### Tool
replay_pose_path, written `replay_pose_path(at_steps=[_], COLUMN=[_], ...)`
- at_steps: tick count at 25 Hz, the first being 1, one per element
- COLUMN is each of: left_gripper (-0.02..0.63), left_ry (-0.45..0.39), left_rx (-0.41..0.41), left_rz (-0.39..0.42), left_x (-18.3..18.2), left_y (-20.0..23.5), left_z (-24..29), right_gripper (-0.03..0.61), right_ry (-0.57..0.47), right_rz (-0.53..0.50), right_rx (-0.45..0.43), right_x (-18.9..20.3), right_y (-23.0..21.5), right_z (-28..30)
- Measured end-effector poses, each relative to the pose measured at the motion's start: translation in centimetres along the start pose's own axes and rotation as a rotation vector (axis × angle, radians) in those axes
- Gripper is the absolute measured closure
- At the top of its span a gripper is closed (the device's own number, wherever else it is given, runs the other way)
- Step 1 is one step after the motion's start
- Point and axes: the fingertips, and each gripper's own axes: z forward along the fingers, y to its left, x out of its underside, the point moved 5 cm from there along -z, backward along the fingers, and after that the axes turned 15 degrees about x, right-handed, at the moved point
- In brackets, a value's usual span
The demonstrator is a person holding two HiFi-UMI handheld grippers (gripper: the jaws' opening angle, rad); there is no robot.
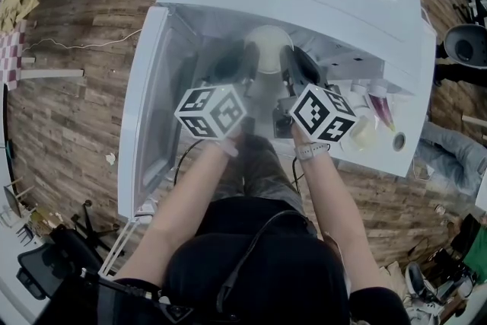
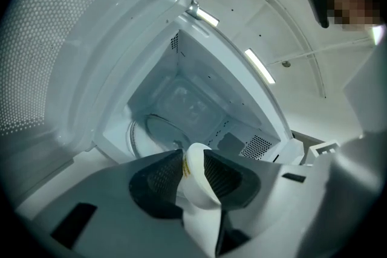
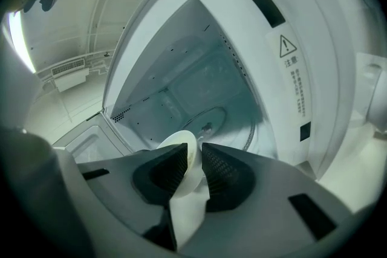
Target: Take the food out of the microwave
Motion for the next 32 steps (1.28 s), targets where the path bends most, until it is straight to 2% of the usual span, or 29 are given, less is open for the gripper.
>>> replay_pose_path(at_steps=[32], left_gripper=[0.499], left_ry=[-0.028], left_rx=[-0.049], left_rz=[-0.037], left_x=[2.3], left_y=[-1.7], left_z=[-2.3], right_gripper=[0.506], right_ry=[0.025], right_rz=[-0.013], right_rx=[-0.031], right_x=[1.4], right_y=[-0.9], right_z=[-2.6])
